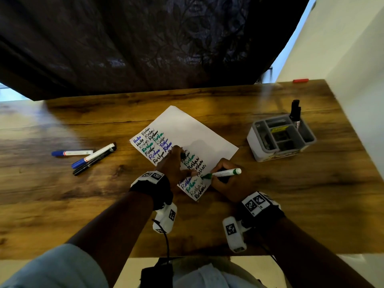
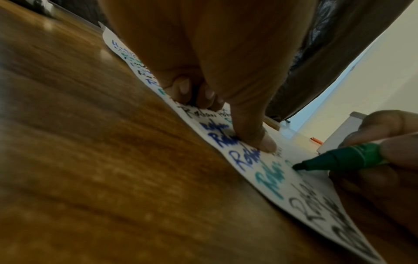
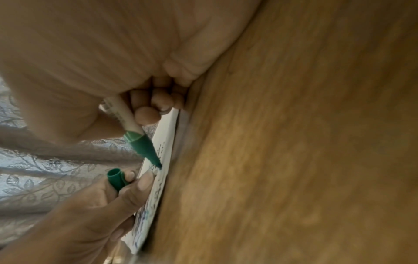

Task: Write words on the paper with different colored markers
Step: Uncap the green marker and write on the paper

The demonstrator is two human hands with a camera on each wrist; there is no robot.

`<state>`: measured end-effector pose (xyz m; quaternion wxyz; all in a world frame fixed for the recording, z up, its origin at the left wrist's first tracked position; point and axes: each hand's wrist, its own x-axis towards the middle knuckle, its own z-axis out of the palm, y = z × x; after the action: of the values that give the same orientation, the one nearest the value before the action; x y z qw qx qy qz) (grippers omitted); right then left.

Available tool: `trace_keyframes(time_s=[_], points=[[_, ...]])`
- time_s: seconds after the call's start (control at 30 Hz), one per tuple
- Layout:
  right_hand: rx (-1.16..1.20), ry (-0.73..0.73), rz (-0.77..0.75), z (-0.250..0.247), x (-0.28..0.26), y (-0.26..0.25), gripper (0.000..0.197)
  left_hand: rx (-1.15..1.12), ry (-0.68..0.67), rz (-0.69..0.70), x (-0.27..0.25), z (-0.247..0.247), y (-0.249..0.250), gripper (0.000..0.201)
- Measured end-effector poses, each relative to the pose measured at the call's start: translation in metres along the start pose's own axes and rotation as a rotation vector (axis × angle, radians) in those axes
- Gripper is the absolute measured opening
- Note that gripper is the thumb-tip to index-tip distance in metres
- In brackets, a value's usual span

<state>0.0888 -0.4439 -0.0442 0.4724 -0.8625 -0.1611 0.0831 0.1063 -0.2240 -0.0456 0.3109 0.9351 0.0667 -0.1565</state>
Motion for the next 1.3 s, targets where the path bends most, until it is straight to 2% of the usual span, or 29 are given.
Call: trace_keyframes(time_s=[0.2, 0.53, 0.8, 0.9, 1.0, 1.3], points=[[0.034, 0.079, -0.03, -0.001, 0.0, 0.003, 0.013, 0.007, -0.004, -0.004, 0.001, 0.0, 0.001, 0.073], [0.025, 0.082, -0.091, 0.004, 0.0, 0.007, 0.013, 0.026, 0.008, 0.0, -0.001, 0.0, 0.002, 0.074], [0.214, 0.089, -0.065, 0.007, 0.007, 0.019, 0.018, 0.034, 0.006, -0.009, 0.0, 0.0, 0.002, 0.071], [0.197, 0.063, -0.083, 0.01, 0.007, 0.02, 0.014, 0.044, 0.011, 0.0, 0.0, 0.0, 0.002, 0.07], [0.139, 0.093, -0.101, 0.012, 0.007, 0.021, 0.023, 0.035, 0.005, -0.004, 0.0, 0.0, 0.002, 0.07], [0.076, 0.122, -0.114, 0.018, 0.007, 0.028, 0.014, 0.023, 0.01, 0.004, 0.001, 0.001, -0.001, 0.073]])
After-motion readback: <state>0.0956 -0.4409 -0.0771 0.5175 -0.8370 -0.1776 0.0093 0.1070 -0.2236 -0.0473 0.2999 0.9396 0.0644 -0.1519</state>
